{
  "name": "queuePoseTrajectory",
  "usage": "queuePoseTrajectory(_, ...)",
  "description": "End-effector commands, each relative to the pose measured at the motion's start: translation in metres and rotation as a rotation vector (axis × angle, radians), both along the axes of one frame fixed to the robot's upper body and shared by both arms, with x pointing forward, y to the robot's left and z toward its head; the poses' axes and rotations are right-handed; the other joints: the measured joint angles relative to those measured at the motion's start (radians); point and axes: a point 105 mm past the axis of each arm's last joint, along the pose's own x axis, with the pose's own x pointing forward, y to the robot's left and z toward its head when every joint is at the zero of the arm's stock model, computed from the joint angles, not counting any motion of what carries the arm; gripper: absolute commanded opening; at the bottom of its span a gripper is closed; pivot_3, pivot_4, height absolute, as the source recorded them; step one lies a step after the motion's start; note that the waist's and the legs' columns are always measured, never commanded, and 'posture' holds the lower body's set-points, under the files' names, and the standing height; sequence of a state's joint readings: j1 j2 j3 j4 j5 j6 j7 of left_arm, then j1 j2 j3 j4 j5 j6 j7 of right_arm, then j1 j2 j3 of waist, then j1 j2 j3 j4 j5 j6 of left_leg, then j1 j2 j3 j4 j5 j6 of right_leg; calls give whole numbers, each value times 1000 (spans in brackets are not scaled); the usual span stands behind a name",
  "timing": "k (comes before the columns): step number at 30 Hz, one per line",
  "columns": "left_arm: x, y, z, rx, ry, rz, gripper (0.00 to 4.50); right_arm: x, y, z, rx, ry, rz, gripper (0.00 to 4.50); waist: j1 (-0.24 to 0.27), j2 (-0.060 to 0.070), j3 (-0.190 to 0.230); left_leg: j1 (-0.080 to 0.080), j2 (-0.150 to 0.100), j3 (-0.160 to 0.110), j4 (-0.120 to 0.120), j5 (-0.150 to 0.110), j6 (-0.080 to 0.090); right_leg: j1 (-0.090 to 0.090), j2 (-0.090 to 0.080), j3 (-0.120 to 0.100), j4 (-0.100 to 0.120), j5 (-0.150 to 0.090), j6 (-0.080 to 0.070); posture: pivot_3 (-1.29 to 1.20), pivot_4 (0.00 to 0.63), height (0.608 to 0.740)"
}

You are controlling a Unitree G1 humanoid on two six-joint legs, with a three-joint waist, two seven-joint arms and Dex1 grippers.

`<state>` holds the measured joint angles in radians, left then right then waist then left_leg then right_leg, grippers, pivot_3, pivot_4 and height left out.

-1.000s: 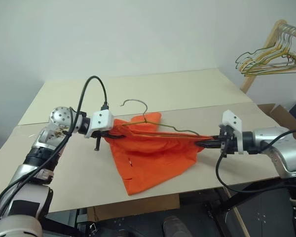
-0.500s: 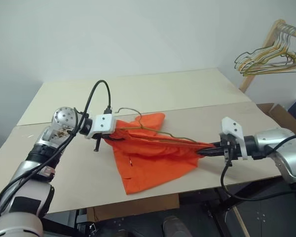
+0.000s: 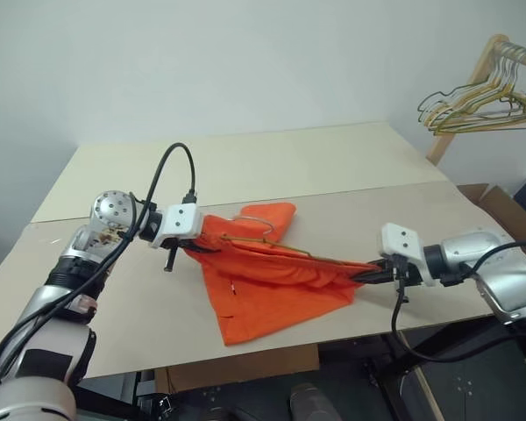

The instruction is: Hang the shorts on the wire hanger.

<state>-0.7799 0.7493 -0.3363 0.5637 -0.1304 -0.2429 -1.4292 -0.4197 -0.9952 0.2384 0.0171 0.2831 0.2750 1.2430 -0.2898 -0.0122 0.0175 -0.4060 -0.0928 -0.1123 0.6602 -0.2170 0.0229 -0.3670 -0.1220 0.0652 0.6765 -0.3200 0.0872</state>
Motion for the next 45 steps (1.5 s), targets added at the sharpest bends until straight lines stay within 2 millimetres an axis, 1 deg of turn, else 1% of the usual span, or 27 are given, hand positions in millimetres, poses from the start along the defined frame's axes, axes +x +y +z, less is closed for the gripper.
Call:
queuePoseTrajectory(1,7,72,14,84,-2,255,0,5,-61,5,-234,-13,-155,6,0,0,0,0,0,0,0,0,0,0,0,0,0,0,0,-261,0,740)
queuePoseTrajectory(4,8,70,13,99,-8,247,0,4,-55,10,-255,-24,-104,6,-1,0,0,0,0,0,0,0,0,0,0,0,0,0,0,-268,0,740)
queuePoseTrajectory(10,7,61,6,133,-8,208,0,5,-33,38,-133,-26,-58,6,-2,0,0,0,0,0,0,0,0,0,0,0,0,0,0,-275,0,740)
queuePoseTrajectory(13,5,58,0,168,-2,175,0,3,-27,45,-111,-37,-33,6,-1,0,0,0,0,0,0,0,0,0,0,0,0,0,0,-282,0,740)
queuePoseTrajectory(16,8,54,2,153,-10,176,0,-2,-11,55,-51,-61,21,6,-2,0,0,0,0,0,0,0,0,0,0,0,0,0,0,-287,0,740)
queuePoseTrajectory(19,11,42,3,138,-18,148,0,-10,13,67,31,-73,94,6,-3,0,0,0,0,0,0,0,0,0,0,0,0,0,0,-291,0,740)
queuePoseTrajectory(21,14,34,4,114,-21,142,0,-13,23,71,53,-83,121,6,-3,0,0,0,0,0,0,0,0,0,0,-1,0,0,0,-293,0,740)
queuePoseTrajectory(22,16,30,5,101,-22,140,0,-14,25,72,57,-80,122,311,-3,0,0,0,0,0,0,0,0,0,0,-1,0,0,0,-295,0,740)
queuePoseTrajectory(23,17,27,6,89,-21,138,0,-14,26,71,56,-77,120,501,-2,0,0,0,0,0,0,0,0,0,0,-1,0,0,0,-295,0,740)
queuePoseTrajectory(25,19,23,8,75,-21,134,0,-14,25,68,43,-70,109,1017,-3,0,0,0,0,0,0,0,0,0,0,-1,0,0,0,-297,0,740)
queuePoseTrajectory(31,25,17,11,42,-28,140,0,-8,17,65,55,-73,25,3134,-3,0,0,-1,0,0,0,0,0,-1,-1,-1,0,0,0,-300,0,740)
queuePoseTrajectory(34,24,15,12,29,-20,131,0,-7,14,72,102,-88,-13,4252,-4,0,0,-1,0,0,0,0,0,-1,-1,-1,0,0,0,-302,0,740)
queuePoseTrajectory(35,23,15,12,28,-19,129,0,-6,15,75,125,-94,-24,4458,-4,0,0,-1,0,0,0,0,0,-1,-1,-1,0,0,0,-301,0,740)
queuePoseTrajectory(37,23,15,12,26,-19,128,0,-7,17,79,149,-104,-33,4458,-6,0,0,-1,0,0,0,0,0,-1,-1,-1,0,0,0,-300,0,740)
queuePoseTrajectory(38,24,14,14,22,-20,129,0,-8,21,81,153,-113,-29,4458,-6,0,0,-1,0,0,0,0,0,-1,-1,-1,0,0,0,-302,0,740)
queuePoseTrajectory(41,26,11,19,3,-22,124,0,-12,46,83,155,-119,-14,4458,-9,0,0,-1,0,0,0,0,0,-1,0,-1,0,0,0,-301,0,740)
queuePoseTrajectory(44,26,8,22,-2,-27,116,0,-13,67,77,119,-102,-19,4458,-17,0,0,-1,0,-1,0,0,0,-1,-1,-1,1,0,0,-299,0,740)
queuePoseTrajectory(45,26,8,23,-2,-27,115,0,-10,73,74,96,-103,-37,4458,-19,0,0,-1,0,-2,0,0,0,-1,-1,-2,1,0,0,-299,0,740)
